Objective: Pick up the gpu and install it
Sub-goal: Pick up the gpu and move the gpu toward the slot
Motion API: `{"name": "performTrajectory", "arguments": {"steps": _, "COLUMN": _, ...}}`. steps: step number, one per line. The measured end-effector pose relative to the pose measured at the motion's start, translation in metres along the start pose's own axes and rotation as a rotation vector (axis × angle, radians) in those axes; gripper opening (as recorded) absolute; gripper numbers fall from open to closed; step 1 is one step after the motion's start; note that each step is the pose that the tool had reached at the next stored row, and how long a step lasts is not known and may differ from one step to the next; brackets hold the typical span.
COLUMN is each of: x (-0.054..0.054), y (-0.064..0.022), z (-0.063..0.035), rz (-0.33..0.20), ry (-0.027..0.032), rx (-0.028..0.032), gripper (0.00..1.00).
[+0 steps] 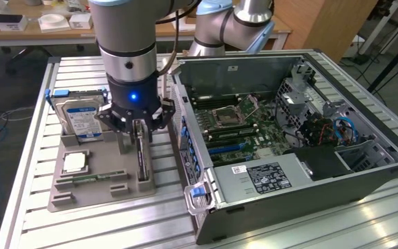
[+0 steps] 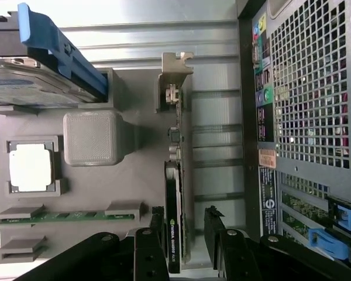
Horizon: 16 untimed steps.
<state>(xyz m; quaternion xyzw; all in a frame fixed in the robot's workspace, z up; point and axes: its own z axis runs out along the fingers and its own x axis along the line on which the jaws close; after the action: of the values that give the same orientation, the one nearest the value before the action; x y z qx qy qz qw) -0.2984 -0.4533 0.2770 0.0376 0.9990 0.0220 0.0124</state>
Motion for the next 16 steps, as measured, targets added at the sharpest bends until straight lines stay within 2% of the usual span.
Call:
{"name": "performTrajectory", "arguments": {"steps": 7, "x": 0.001, "y": -0.0003, "z": 0.0051, "rz": 0.000, "ry": -0.0004, "rx": 0.0063, "gripper": 0.41}}
{"name": "performTrajectory", "arguments": {"steps": 16, "x": 0.005, "y": -0.0012, "z": 0.0171, "rz": 0.000, "ry": -0.0009, "rx": 0.0094, "gripper": 0.41}}
